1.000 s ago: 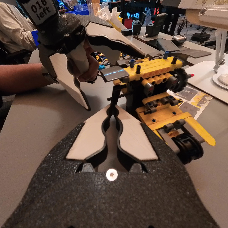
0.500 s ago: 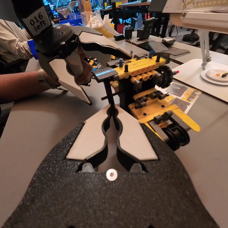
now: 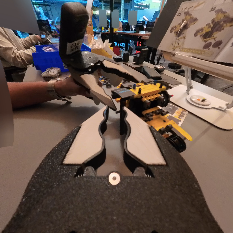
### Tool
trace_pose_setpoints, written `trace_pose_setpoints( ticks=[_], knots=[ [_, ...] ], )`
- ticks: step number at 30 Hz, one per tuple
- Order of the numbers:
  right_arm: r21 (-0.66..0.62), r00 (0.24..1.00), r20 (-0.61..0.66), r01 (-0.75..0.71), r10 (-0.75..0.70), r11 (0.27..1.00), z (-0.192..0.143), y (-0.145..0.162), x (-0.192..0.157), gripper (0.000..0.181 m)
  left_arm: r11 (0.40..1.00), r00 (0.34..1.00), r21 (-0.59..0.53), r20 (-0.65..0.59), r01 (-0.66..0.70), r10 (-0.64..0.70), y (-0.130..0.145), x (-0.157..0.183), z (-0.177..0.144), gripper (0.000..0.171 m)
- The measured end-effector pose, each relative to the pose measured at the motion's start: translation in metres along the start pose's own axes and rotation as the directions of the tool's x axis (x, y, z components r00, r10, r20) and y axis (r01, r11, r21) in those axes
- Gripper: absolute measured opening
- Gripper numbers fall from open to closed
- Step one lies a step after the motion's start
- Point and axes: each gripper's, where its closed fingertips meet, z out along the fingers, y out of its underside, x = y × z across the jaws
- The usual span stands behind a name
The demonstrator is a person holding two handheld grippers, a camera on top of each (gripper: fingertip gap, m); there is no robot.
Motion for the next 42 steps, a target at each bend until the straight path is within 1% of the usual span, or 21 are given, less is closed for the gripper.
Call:
trace_pose_setpoints(
  ticks=[2, 5, 8, 10, 12, 15, 17, 19, 21, 23, 27, 29, 31, 34, 38, 39, 41, 42],
  knots=[
    [-0.027, 0.999, -0.017, 0.044, -0.044, 0.999, 0.003, 0.003, -0.004, 0.022, 0.999, 1.000, -0.036, 0.006, 0.011, -0.010, 0.005, 0.001, 0.005, 0.099],
    [-0.066, 0.990, -0.055, 0.123, -0.127, 0.990, 0.005, 0.010, -0.005, 0.025, 0.995, 1.000, -0.099, 0.020, -0.007, 0.009, 0.015, 0.004, 0.009, 0.099],
    [-0.102, 0.983, -0.086, 0.151, -0.159, 0.983, 0.007, 0.016, -0.001, 0.025, 0.989, 0.999, -0.148, 0.019, -0.024, 0.027, 0.022, 0.009, 0.011, 0.094],
    [-0.118, 0.982, -0.112, 0.141, -0.154, 0.983, 0.008, 0.019, 0.005, 0.025, 0.985, 0.999, -0.174, 0.043, -0.019, 0.027, 0.023, 0.006, 0.008, 0.086],
    [-0.120, 0.980, -0.142, 0.124, -0.140, 0.985, 0.006, 0.020, 0.012, 0.024, 0.981, 0.999, -0.192, 0.034, 0.016, -0.010, 0.021, 0.008, 0.005, 0.085],
    [-0.106, 0.979, -0.183, 0.073, -0.092, 0.992, 0.001, 0.019, 0.025, 0.025, 0.978, 0.998, -0.197, -0.003, 0.068, -0.070, 0.017, 0.015, -0.002, 0.079],
    [-0.087, 0.980, -0.192, 0.027, -0.043, 0.996, -0.003, 0.018, 0.031, 0.024, 0.976, 0.996, -0.205, -0.028, 0.077, -0.085, 0.015, 0.019, -0.007, 0.074],
    [-0.064, 0.979, -0.202, -0.016, 0.003, 0.998, -0.006, 0.017, 0.038, 0.023, 0.973, 0.993, -0.216, -0.067, 0.078, -0.094, 0.013, 0.026, -0.011, 0.065],
    [-0.044, 0.979, -0.202, -0.048, 0.038, 0.998, -0.010, 0.015, 0.042, 0.023, 0.971, 0.991, -0.224, -0.089, 0.078, -0.101, 0.011, 0.030, -0.012, 0.063],
    [-0.025, 0.982, -0.179, -0.072, 0.066, 0.997, -0.012, 0.013, 0.041, 0.025, 0.973, 0.994, -0.221, -0.072, 0.068, -0.086, 0.012, 0.029, -0.010, 0.065],
    [-0.018, 0.986, -0.139, -0.092, 0.088, 0.996, -0.012, 0.012, 0.035, 0.027, 0.970, 0.998, -0.244, 0.043, -0.023, 0.034, 0.018, 0.017, -0.001, 0.094],
    [-0.032, 0.988, -0.134, -0.081, 0.076, 0.996, -0.012, 0.013, 0.033, 0.027, 0.964, 0.992, -0.258, 0.088, -0.063, 0.089, 0.018, 0.014, 0.002, 0.103],
    [-0.049, 0.990, -0.128, -0.069, 0.062, 0.996, -0.010, 0.015, 0.030, 0.028, 0.961, 0.988, -0.263, 0.108, -0.081, 0.113, 0.015, 0.013, 0.006, 0.108],
    [-0.078, 0.992, -0.122, -0.046, 0.036, 0.996, -0.006, 0.019, 0.026, 0.028, 0.963, 0.992, -0.263, 0.095, -0.054, 0.081, 0.013, 0.014, 0.009, 0.108],
    [-0.097, 0.991, -0.131, -0.009, -0.004, 0.995, -0.002, 0.023, 0.021, 0.029, 0.966, 0.996, -0.256, 0.082, 0.041, -0.021, 0.012, 0.007, 0.014, 0.106],
    [-0.099, 0.991, -0.135, -0.002, -0.011, 0.995, 0.000, 0.023, 0.021, 0.030, 0.965, 0.996, -0.255, 0.078, 0.063, -0.044, 0.013, 0.005, 0.015, 0.101],
    [-0.114, 0.989, -0.148, -0.016, -0.001, 0.993, 0.002, 0.027, 0.021, 0.031, 0.963, 0.996, -0.255, 0.034, 0.088, -0.082, 0.015, 0.007, 0.017, 0.085],
    [-0.128, 0.988, -0.155, -0.036, 0.016, 0.991, 0.004, 0.032, 0.021, 0.032, 0.962, 0.994, -0.253, 0.026, 0.105, -0.102, 0.017, 0.007, 0.017, 0.087]
  ],
)
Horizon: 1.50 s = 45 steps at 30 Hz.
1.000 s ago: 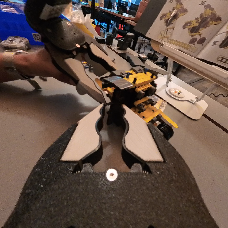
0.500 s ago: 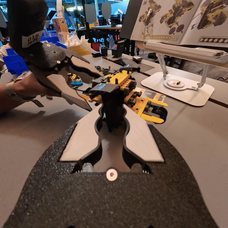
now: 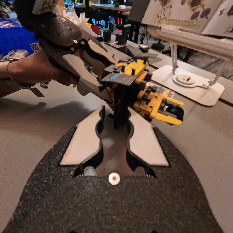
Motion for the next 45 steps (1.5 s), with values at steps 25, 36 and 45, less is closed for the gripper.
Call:
trace_pose_setpoints(
  ticks=[25, 36, 45],
  knots=[
    [0.112, 0.989, -0.113, 0.111, -0.099, 0.987, 0.007, -0.034, 0.012, 0.041, 0.890, 0.859, 0.038, -0.283, 0.455, -0.427, -0.005, 0.006, -0.007, 0.077],
    [0.109, 0.970, -0.150, 0.210, -0.193, 0.972, 0.007, -0.040, 0.004, 0.029, 0.805, 0.729, 0.026, -0.443, 0.592, -0.521, -0.009, 0.019, -0.011, 0.077],
    [0.124, 0.968, -0.162, 0.212, -0.191, 0.969, -0.003, -0.047, 0.005, 0.029, 0.823, 0.745, 0.030, -0.443, 0.568, -0.498, -0.009, 0.023, -0.012, 0.077]
  ],
)
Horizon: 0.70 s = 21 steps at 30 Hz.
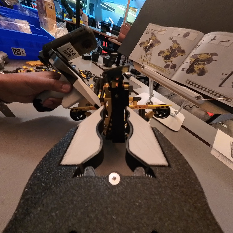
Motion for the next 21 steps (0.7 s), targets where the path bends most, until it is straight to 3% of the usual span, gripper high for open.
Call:
trace_pose_setpoints(
  ticks=[11, 21],
  knots=[
    [-0.050, 0.999, -0.025, 0.022, -0.023, 0.999, 0.005, 0.015, -0.001, 0.010, 1.000, 1.000, -0.018, -0.017, -0.024, 0.023, 0.006, 0.011, 0.009, 0.077],
    [-0.044, 0.967, -0.115, 0.223, -0.227, 0.974, -0.015, 0.002, 0.002, 0.008, 1.000, 0.998, -0.008, -0.060, 0.005, -0.005, 0.007, 0.013, 0.009, 0.077]
  ],
)
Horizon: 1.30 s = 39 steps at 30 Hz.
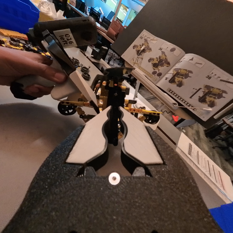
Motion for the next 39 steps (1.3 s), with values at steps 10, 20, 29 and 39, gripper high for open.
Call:
trace_pose_setpoints(
  ticks=[10, 20, 29, 39],
  knots=[
    [0.095, 0.965, 0.090, -0.253, 0.245, 0.963, -0.008, -0.012, 0.003, 0.007, 0.997, 0.998, 0.040, -0.029, 0.061, -0.059, -0.003, -0.001, -0.002, 0.076],
    [0.022, 0.997, 0.003, -0.074, 0.074, 0.997, -0.010, 0.002, 0.010, 0.007, 0.995, 0.995, 0.049, -0.052, 0.082, -0.079, -0.003, -0.003, -0.003, 0.076],
    [0.016, 0.999, 0.011, -0.053, 0.053, 0.998, -0.005, 0.002, -0.001, 0.008, 0.995, 0.995, 0.049, -0.058, 0.088, -0.085, -0.002, -0.003, -0.003, 0.076],
    [0.009, 0.997, 0.013, -0.072, 0.072, 0.997, -0.004, 0.001, 0.000, 0.008, 0.995, 0.995, 0.050, -0.056, 0.087, -0.084, -0.002, -0.003, -0.002, 0.076]
  ],
)
